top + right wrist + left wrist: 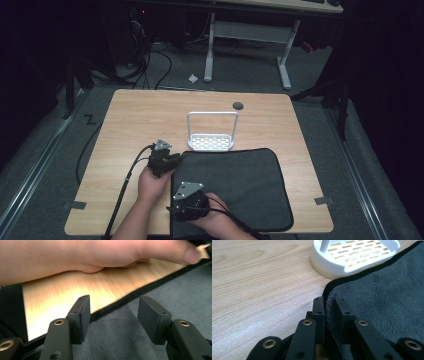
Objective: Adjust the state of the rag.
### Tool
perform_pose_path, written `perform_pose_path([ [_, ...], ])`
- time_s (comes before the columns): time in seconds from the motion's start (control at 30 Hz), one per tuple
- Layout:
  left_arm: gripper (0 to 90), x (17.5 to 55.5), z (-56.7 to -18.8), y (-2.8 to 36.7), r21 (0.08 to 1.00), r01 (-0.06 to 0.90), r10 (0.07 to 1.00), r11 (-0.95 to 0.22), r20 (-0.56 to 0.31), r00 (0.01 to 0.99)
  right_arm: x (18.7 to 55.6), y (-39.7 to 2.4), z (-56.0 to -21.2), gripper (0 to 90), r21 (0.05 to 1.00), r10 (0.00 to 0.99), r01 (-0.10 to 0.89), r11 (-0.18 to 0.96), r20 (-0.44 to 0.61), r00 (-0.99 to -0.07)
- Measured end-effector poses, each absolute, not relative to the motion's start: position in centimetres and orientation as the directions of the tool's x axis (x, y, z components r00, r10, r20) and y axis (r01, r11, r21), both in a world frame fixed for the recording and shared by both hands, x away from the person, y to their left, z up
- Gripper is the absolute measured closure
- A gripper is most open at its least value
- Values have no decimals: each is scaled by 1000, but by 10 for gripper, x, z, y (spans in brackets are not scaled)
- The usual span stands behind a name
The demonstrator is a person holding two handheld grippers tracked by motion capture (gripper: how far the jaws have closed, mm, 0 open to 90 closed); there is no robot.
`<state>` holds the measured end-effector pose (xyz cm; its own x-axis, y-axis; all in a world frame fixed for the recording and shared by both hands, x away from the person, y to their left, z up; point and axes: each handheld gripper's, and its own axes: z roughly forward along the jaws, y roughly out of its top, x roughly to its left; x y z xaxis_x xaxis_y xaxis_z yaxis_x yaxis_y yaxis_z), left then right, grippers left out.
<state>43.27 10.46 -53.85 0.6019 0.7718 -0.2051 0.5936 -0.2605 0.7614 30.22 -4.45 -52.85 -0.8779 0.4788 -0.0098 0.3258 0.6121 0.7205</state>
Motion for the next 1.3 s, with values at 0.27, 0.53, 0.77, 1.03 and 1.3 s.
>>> perform_pose_path([
  [0.27, 789, 433, -539, 104, 763, 592, 772, -261, -204, 602, 298, -39, -533, 459, 696, 462, 296, 654, -57, -885],
  [0.53, 789, 433, -539, 105, 761, 597, 770, -253, -215, 600, 301, -43, -531, 638, 691, 464, 289, 662, -76, -882],
  [0.77, 790, 434, -539, 107, 758, 606, 768, -242, -232, 597, 301, -45, -530, 792, 686, 482, 290, 668, -101, -871],
  [1.03, 800, 436, -540, 110, 750, 625, 760, -215, -273, 590, 302, -47, -525, 821, 700, 484, 289, 654, -93, -870],
  [1.3, 812, 430, -538, 113, 777, 601, 740, -189, -289, 607, 296, -54, -508, 820, 746, 490, 260, 614, -101, -866],
])
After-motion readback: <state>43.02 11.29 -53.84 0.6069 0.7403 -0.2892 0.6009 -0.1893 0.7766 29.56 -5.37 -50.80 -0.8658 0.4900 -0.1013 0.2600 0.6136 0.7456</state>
